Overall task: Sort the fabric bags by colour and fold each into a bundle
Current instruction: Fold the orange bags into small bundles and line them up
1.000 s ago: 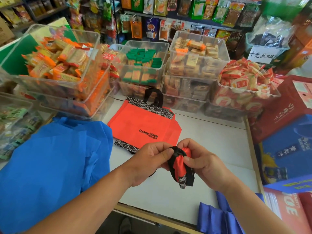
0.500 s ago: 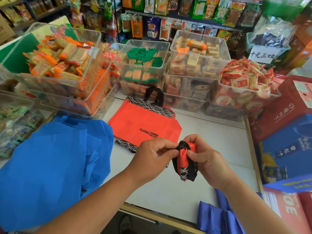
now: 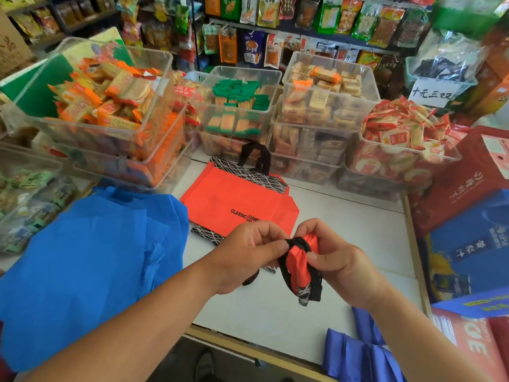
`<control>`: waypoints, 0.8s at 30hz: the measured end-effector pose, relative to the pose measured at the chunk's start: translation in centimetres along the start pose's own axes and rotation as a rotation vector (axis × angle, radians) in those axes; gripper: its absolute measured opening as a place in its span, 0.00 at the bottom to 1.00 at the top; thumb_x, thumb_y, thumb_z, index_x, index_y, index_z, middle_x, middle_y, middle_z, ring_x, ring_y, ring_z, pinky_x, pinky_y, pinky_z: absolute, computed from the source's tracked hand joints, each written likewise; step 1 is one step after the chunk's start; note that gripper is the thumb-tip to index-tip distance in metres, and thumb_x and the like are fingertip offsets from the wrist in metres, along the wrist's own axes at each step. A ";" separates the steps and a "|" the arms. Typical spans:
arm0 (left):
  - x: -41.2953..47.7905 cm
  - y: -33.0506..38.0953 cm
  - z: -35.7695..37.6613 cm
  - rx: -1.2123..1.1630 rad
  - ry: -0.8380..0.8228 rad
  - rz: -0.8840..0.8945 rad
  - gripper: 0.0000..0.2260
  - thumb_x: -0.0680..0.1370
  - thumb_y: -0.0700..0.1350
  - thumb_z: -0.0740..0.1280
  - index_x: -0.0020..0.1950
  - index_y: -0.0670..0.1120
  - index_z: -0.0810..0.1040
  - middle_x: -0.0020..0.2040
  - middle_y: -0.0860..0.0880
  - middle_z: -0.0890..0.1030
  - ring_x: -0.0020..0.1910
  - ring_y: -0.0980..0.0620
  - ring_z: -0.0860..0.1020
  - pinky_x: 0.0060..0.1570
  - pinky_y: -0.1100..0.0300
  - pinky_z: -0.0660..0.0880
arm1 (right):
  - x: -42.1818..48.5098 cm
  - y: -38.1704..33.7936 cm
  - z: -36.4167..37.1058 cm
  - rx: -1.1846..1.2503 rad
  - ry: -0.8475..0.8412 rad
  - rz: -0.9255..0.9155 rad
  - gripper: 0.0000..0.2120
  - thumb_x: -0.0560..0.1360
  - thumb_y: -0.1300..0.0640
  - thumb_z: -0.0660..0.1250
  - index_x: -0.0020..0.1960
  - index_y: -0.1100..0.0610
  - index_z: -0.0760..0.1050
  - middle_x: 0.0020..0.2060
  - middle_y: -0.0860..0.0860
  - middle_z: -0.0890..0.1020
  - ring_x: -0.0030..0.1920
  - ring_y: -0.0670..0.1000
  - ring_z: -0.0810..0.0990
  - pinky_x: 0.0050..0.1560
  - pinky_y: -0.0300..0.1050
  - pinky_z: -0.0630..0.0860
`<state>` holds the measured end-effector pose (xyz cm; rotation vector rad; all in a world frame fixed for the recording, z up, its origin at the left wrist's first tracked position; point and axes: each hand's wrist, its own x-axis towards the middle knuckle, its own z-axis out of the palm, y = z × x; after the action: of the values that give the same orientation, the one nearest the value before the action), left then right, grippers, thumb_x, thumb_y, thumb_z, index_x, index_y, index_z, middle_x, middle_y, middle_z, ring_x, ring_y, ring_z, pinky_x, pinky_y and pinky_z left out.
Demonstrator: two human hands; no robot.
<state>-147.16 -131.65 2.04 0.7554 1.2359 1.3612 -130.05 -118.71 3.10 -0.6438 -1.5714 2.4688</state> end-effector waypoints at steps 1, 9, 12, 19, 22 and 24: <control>0.2 -0.1 0.2 0.014 0.020 0.005 0.01 0.80 0.40 0.71 0.50 0.45 0.83 0.46 0.43 0.83 0.48 0.43 0.81 0.58 0.39 0.78 | 0.0 0.0 0.0 -0.011 0.005 0.001 0.18 0.70 0.67 0.68 0.58 0.58 0.71 0.43 0.60 0.79 0.40 0.57 0.78 0.42 0.49 0.74; 0.2 -1.6 0.9 0.055 0.212 -0.043 0.10 0.83 0.46 0.69 0.52 0.41 0.85 0.48 0.35 0.86 0.51 0.34 0.84 0.58 0.35 0.80 | -0.3 1.1 -0.6 -0.118 0.219 -0.054 0.22 0.73 0.68 0.71 0.64 0.53 0.77 0.54 0.57 0.82 0.52 0.56 0.82 0.52 0.50 0.80; -0.6 -2.1 2.3 -0.001 0.217 -0.035 0.12 0.85 0.47 0.65 0.58 0.42 0.85 0.53 0.40 0.87 0.57 0.41 0.85 0.62 0.45 0.80 | -0.4 2.1 0.1 -0.193 0.287 -0.076 0.18 0.80 0.68 0.66 0.66 0.52 0.74 0.55 0.58 0.81 0.50 0.58 0.82 0.52 0.60 0.83; -1.1 -2.8 2.9 0.068 0.158 0.024 0.13 0.80 0.38 0.72 0.64 0.46 0.81 0.57 0.45 0.86 0.60 0.48 0.83 0.62 0.52 0.80 | -0.5 2.7 1.2 -0.186 0.400 -0.122 0.17 0.82 0.70 0.63 0.63 0.51 0.76 0.56 0.58 0.81 0.49 0.63 0.83 0.46 0.68 0.84; -1.5 -3.3 3.1 0.117 0.143 0.028 0.21 0.78 0.34 0.72 0.68 0.51 0.78 0.60 0.51 0.85 0.61 0.52 0.82 0.62 0.50 0.80 | -0.5 2.5 0.9 -0.134 0.475 -0.149 0.17 0.81 0.70 0.65 0.63 0.51 0.77 0.55 0.58 0.81 0.47 0.58 0.84 0.42 0.53 0.84; -1.6 -3.8 3.1 0.136 0.170 0.044 0.21 0.79 0.36 0.72 0.69 0.53 0.78 0.61 0.53 0.84 0.63 0.53 0.81 0.64 0.49 0.79 | -0.4 2.5 0.9 -0.156 0.481 -0.145 0.18 0.81 0.69 0.64 0.64 0.51 0.77 0.54 0.57 0.82 0.47 0.52 0.83 0.44 0.45 0.82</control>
<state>-142.83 -132.91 -0.47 0.7772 1.4646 1.4106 -129.81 -120.66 1.30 -1.0154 -1.5526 1.9105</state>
